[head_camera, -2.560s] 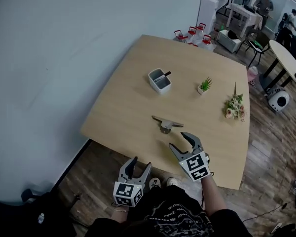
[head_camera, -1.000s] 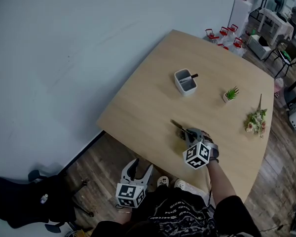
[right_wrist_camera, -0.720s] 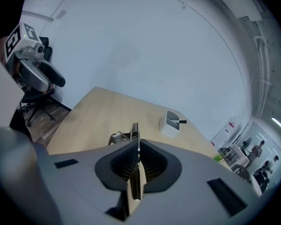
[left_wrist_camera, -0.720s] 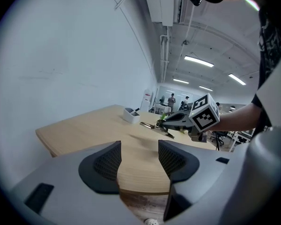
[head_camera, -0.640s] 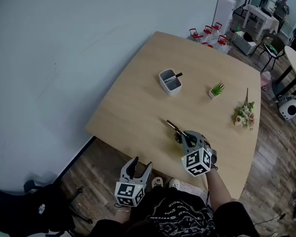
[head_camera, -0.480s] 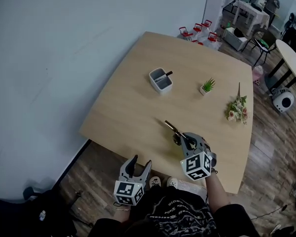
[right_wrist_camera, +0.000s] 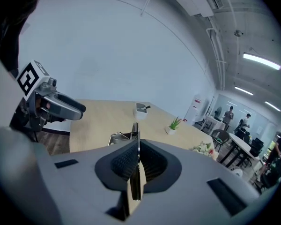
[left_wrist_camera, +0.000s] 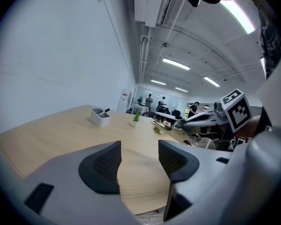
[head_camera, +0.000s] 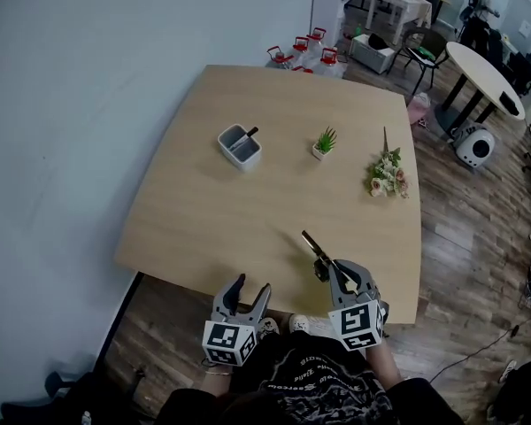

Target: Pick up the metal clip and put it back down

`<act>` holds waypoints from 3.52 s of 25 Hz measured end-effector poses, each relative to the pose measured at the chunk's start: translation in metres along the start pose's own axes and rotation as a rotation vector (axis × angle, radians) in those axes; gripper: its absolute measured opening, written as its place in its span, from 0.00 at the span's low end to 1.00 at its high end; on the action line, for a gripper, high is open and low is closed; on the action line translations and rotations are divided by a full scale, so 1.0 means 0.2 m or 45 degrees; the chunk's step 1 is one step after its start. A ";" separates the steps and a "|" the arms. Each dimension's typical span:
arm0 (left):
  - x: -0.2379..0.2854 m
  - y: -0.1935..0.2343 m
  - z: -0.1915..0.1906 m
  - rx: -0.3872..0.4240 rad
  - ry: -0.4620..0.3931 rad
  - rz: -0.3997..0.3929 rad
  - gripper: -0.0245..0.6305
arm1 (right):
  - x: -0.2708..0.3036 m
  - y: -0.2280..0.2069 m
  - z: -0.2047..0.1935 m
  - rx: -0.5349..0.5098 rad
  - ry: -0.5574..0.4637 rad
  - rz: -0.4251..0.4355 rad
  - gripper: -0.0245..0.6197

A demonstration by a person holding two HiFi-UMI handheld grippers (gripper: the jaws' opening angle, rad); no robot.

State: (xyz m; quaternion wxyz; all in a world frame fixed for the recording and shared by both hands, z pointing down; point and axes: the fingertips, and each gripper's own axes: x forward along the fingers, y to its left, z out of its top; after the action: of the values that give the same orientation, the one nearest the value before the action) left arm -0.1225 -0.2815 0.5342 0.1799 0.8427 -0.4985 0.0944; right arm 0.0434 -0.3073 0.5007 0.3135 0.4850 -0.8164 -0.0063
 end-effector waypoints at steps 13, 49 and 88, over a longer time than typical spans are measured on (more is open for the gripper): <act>0.18 -0.23 -0.02 0.046 0.032 -0.155 0.42 | -0.18 -0.22 -0.28 0.101 0.110 -0.173 0.07; 0.08 -0.12 -0.06 0.072 0.094 0.132 0.42 | 0.37 -0.73 -0.87 -0.368 0.413 -0.210 0.08; 0.03 -0.30 -0.11 0.125 0.030 -0.119 0.42 | -0.34 -0.05 -0.52 0.443 -0.045 -0.212 0.54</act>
State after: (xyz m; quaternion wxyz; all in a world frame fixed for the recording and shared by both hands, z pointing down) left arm -0.0671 -0.2503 0.5441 0.1486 0.8717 -0.4512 0.1201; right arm 0.1276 -0.2279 0.5480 0.2089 0.5977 -0.7674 0.1006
